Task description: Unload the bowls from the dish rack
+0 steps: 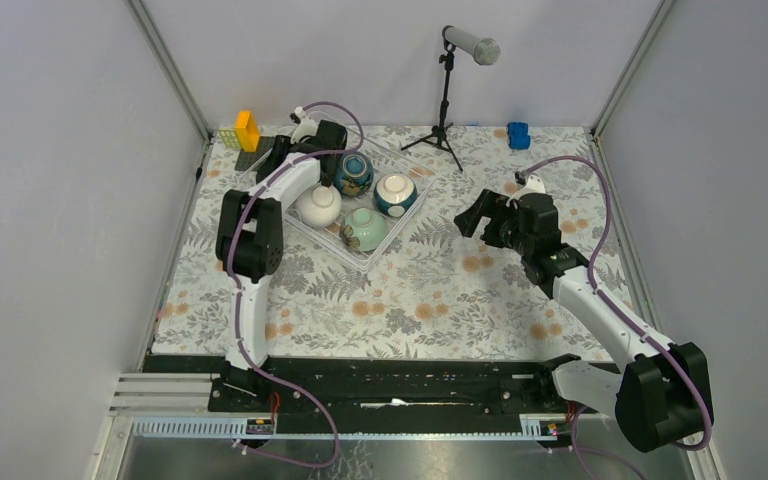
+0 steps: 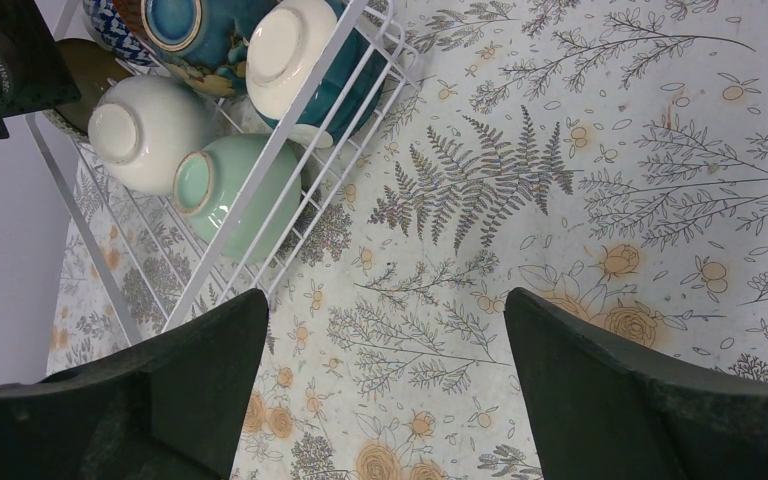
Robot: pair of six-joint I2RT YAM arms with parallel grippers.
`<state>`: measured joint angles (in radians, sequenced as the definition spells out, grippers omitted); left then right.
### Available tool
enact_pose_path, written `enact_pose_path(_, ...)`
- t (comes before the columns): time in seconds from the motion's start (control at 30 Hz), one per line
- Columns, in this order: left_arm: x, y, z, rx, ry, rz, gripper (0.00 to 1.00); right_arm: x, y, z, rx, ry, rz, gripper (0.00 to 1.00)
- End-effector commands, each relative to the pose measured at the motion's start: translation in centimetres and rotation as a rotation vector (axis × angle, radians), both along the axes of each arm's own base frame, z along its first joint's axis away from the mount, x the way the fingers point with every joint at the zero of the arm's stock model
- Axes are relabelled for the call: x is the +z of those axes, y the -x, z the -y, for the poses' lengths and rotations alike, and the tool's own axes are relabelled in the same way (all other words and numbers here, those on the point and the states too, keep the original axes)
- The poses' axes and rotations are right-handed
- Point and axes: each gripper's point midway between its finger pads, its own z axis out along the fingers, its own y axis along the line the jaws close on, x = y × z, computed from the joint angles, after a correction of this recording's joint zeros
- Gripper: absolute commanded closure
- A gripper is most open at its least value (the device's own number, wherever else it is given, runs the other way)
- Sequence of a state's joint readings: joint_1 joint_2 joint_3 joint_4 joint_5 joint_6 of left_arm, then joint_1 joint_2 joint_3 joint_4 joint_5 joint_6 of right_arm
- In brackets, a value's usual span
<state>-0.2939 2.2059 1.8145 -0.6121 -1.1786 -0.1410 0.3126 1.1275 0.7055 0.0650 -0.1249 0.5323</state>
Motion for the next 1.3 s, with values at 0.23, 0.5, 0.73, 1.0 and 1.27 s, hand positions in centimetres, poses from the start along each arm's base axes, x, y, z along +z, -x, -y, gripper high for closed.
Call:
enact_pose_path(0.23, 1.6, -0.2, -0.4, 0.042, -0.113, 0.004, 0.62, 2.9, -0.5, -0.8, 0.021, -0.034, 0.073, 0.05)
enact_pose_path(0.5, 1.7, 0.0, -0.4, 0.044, -0.144, -0.018, 0.82, 2.8, -0.4, -0.7, 0.022, -0.034, 0.072, 0.05)
enact_pose_path(0.73, 3.6, -0.4, -0.3, 0.065, -0.245, -0.055, 1.00, 2.9, -0.3, -0.8, 0.022, -0.038, 0.075, 0.05)
enact_pose_path(1.0, 6.6, -0.1, 0.2, 0.074, -0.268, -0.024, 1.00, 3.3, -0.1, -0.5, 0.016, -0.034, 0.087, 0.05)
enact_pose_path(1.27, 11.0, 1.5, 0.2, 0.088, -0.241, 0.077, 1.00, 3.8, 0.0, -0.5, 0.018, -0.034, 0.093, 0.05)
